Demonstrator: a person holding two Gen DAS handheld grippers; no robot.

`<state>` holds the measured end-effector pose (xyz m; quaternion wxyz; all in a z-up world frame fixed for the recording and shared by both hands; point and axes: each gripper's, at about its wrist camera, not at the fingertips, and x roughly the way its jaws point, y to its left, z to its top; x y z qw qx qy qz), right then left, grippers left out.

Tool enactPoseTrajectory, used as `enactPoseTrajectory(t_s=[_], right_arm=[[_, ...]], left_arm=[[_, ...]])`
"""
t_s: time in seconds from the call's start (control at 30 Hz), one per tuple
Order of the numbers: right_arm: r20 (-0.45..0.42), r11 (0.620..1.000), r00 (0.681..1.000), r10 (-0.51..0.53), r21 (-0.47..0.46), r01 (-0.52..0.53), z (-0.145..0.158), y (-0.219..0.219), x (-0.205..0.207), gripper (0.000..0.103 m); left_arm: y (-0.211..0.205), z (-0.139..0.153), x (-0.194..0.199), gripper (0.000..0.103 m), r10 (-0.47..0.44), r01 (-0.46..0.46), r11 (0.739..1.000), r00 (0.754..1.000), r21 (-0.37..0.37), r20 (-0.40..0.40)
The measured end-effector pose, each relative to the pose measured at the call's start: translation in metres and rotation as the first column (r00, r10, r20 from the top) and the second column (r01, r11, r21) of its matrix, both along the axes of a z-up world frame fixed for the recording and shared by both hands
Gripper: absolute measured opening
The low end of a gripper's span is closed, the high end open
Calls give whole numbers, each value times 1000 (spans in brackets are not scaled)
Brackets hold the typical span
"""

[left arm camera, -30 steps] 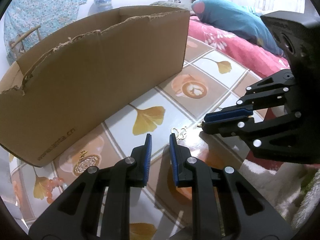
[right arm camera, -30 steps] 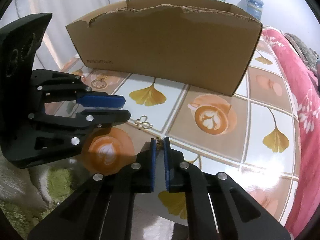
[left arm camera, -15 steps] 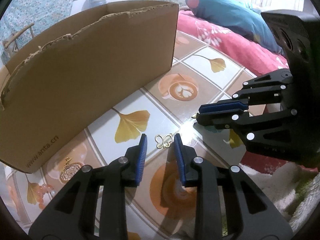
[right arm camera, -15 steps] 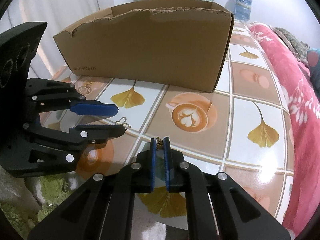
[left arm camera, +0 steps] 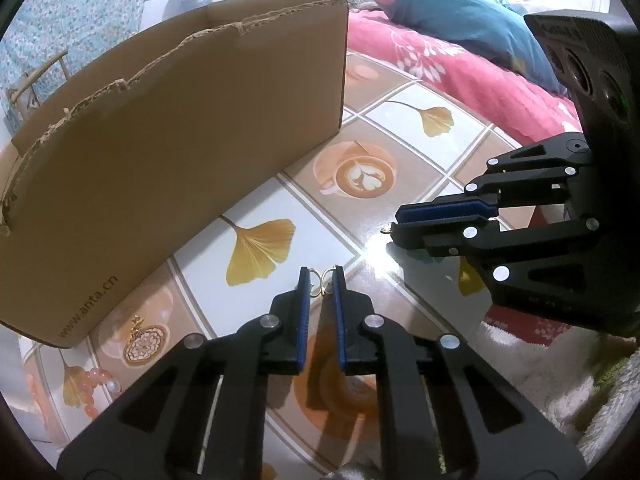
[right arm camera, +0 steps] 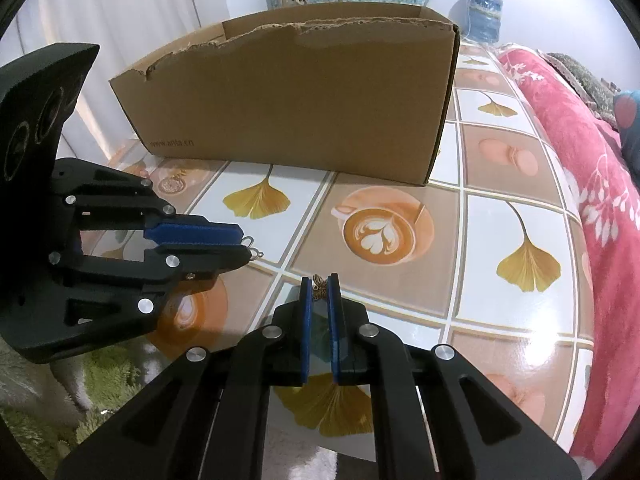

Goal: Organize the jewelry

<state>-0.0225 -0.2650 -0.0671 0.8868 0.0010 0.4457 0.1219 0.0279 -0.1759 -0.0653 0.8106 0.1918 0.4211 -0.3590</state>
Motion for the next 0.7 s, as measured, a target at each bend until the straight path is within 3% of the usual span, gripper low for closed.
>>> enactPoseTrajectory(t_s=[0.2,0.23,0.7], right_arm=[[7,1000,1000,0,4,0,3,-4,0,8],[9,1000,1000,1,4,-1,4,-4,0,8],[60,1000,998,-9,-9,9,20,-5,-4,8]], left_arm=[[3,4,-5,9,-14,15,1000,1000,-11,19],[3,5,-6,0,-18,18,1000,1000,-11,22],[13,14,-10,0,1,0,999,1000,-33,28]])
